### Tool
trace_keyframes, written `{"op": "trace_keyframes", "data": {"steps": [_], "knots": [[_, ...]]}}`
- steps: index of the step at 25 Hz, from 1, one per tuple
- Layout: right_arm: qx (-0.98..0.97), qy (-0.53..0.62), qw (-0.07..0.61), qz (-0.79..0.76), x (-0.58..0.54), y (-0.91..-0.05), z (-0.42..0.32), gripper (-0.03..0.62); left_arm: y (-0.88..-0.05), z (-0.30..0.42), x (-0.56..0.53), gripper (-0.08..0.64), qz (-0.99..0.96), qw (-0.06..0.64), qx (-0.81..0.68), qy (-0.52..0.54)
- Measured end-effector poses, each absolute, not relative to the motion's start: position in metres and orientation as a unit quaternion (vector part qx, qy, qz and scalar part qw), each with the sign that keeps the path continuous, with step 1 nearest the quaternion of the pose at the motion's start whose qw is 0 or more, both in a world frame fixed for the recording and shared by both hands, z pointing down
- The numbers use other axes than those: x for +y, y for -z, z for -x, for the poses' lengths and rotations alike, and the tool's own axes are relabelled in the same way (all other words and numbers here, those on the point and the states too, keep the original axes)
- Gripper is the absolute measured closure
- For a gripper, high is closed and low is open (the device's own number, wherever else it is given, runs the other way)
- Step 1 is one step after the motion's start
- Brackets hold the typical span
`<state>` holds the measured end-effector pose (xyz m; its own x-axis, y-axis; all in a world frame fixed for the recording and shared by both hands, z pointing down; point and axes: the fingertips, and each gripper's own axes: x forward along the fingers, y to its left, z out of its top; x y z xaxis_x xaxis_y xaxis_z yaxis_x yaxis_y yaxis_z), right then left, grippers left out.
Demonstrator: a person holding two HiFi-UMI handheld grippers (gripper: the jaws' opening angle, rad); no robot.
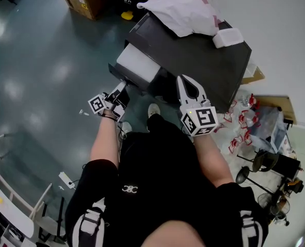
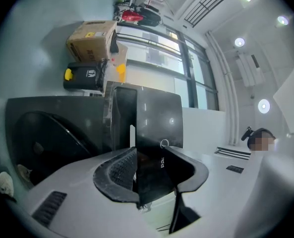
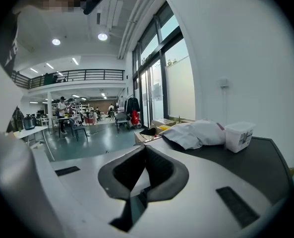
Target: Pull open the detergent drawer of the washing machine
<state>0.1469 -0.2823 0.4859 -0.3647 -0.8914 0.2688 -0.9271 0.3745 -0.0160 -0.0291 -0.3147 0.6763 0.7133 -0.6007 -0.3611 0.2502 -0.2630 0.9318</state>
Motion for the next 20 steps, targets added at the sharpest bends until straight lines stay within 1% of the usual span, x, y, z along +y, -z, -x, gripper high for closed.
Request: {"op": "trace_keyframes", "data": {"steps": [13,20], "knots": [[-0.821,-0.068,0.115,-0.555,-0.253,-0.483,-0.123,0.591,-0.678,0.052,-0.29,0.393,-0.707,0.605,-0.14,0.34],[-0.816,-0.085,0.107,-0.562,-0.25,-0.485,-0.122,0.591,-0.681,0.06,-0.28,0.393,-0.709,0.606,-0.132,0.334]]}}
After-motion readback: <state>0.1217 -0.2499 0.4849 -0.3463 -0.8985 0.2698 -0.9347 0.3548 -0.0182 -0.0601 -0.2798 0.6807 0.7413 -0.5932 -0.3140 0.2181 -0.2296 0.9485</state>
